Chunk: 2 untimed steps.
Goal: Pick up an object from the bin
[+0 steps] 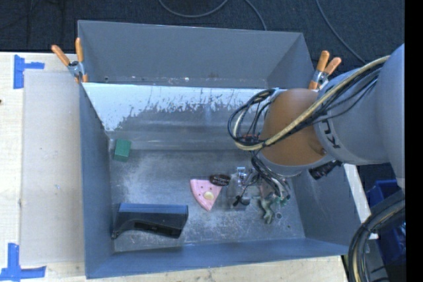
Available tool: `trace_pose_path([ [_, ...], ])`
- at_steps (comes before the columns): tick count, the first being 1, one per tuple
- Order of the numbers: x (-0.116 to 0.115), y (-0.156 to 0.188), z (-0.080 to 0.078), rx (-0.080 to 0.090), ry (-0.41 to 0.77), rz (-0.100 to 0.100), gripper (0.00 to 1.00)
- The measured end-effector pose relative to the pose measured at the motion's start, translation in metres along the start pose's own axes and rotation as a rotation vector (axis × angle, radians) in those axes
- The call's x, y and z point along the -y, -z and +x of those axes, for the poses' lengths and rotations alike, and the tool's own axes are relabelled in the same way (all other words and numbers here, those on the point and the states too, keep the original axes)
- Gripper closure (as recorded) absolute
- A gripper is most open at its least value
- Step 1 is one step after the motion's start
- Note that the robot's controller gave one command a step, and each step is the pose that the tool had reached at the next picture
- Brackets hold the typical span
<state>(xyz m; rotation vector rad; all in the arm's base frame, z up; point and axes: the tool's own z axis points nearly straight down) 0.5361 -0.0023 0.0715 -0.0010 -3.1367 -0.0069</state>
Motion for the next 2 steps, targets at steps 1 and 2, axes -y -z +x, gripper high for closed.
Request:
trace_pose_path([
  [1, 0.0003, -0.0003, 0.0003, -0.001, 0.001, 0.001, 0.00],
  [2, 0.0003, -0.0003, 0.0003, -0.001, 0.002, 0.001, 0.00],
])
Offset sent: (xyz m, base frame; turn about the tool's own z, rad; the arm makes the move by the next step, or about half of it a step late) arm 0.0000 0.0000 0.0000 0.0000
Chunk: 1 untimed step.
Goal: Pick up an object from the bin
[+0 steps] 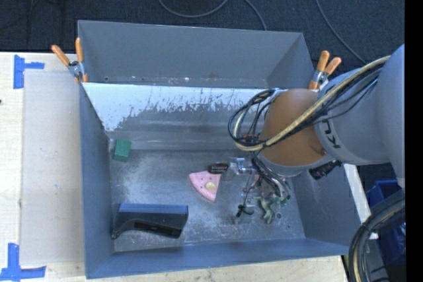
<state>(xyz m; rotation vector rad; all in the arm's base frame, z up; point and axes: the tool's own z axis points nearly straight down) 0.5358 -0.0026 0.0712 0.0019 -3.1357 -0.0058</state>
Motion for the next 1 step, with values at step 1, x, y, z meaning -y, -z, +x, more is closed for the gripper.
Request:
trace_pose_path([
  [1, -0.0332, 0.0123, -0.0394, -0.003, -0.024, 0.001, 0.00],
])
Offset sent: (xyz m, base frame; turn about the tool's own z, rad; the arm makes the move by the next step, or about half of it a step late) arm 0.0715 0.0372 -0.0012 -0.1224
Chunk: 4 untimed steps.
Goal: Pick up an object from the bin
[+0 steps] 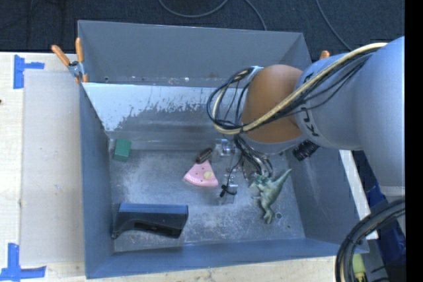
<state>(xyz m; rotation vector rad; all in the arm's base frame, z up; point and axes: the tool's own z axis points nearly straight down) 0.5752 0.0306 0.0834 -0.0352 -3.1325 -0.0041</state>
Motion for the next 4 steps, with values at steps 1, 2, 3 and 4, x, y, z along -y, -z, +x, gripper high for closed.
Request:
trace_pose_path([
  [1, -0.019, -0.004, -0.025, 0.008, 0.100, -0.004, 0.00],
  [2, -0.025, -0.012, -0.005, 0.003, 0.394, -0.001, 1.00],
  [3, -0.025, -0.012, -0.005, 0.003, 0.394, 0.000, 1.00],
  [4, -0.002, 0.004, -0.003, 0.000, 0.462, -0.001, 1.00],
])
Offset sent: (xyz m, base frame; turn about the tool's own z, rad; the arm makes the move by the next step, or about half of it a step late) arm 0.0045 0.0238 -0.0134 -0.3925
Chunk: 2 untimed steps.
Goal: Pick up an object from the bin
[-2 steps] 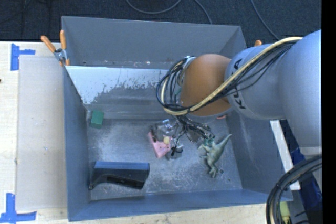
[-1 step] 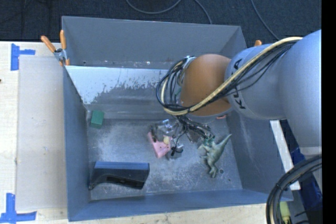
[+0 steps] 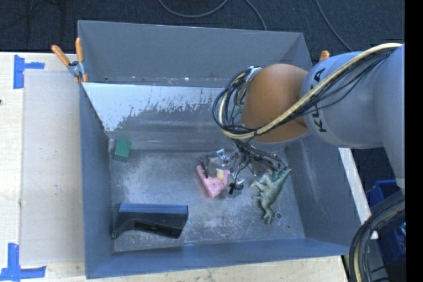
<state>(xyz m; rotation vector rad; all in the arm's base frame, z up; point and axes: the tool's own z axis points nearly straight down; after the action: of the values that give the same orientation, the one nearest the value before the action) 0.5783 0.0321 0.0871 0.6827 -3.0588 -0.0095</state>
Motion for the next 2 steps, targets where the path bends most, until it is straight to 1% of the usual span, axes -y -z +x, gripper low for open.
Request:
trace_pose_path([
  [1, 0.002, -0.006, -0.012, 0.003, -0.036, 0.004, 1.00],
  [2, -0.003, 0.044, -0.019, -0.005, -0.047, -0.002, 1.00],
])
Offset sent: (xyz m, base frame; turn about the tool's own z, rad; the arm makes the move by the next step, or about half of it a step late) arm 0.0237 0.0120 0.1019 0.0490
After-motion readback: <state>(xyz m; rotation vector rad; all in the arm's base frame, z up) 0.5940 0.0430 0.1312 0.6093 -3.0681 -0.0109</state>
